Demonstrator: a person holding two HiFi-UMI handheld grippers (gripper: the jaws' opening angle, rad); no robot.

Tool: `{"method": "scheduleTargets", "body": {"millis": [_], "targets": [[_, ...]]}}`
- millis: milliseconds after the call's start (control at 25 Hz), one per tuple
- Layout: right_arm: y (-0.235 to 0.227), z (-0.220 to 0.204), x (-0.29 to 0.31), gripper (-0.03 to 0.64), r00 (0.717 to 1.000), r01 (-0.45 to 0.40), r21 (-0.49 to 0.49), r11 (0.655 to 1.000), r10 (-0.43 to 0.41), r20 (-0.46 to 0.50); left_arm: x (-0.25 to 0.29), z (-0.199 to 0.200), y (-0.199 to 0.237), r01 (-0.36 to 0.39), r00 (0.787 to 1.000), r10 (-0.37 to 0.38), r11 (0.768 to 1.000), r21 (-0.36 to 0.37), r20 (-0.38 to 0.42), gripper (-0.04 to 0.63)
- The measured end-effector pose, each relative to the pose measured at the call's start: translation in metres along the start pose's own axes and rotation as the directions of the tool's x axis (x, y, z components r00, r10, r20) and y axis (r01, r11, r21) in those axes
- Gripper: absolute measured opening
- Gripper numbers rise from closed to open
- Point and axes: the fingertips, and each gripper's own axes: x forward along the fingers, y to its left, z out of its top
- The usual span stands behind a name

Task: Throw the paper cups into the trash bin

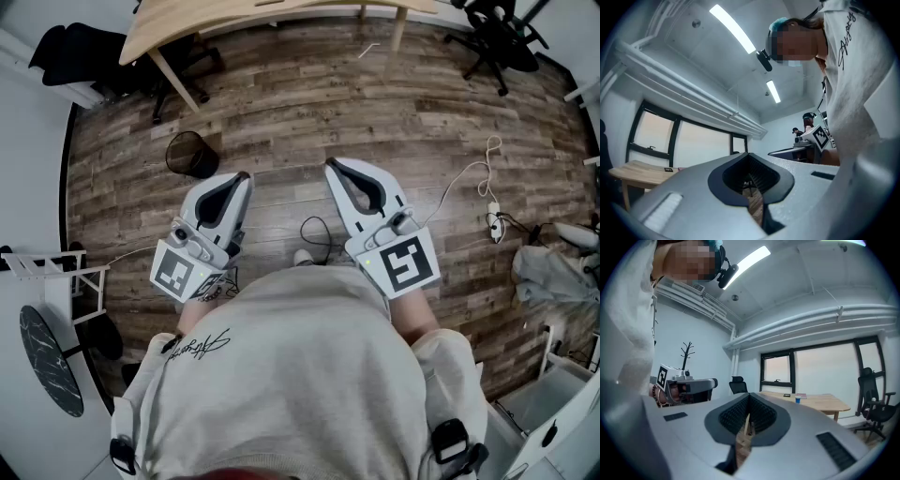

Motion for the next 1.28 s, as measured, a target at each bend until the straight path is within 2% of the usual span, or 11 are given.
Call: {"method": "scheduleTargets", "body": {"millis": [840, 1280], "targets": [[0.022, -0.004, 0.006, 0.009, 1.000, 0.015, -0.018, 1.000, -0.016, -0.012, -0.020, 0.002, 0.003, 0.014, 1.000, -0.014, 1.000, -0.002, 0.010, 0.003], [0.018, -0.015, -0.005, 0.011, 0.997, 0.073, 0.000, 0.997, -0.073, -0.034, -0.020, -0.007, -0.001, 0.043, 0.999, -0.042, 0.998, -0.036, 0.008, 0.003]]}}
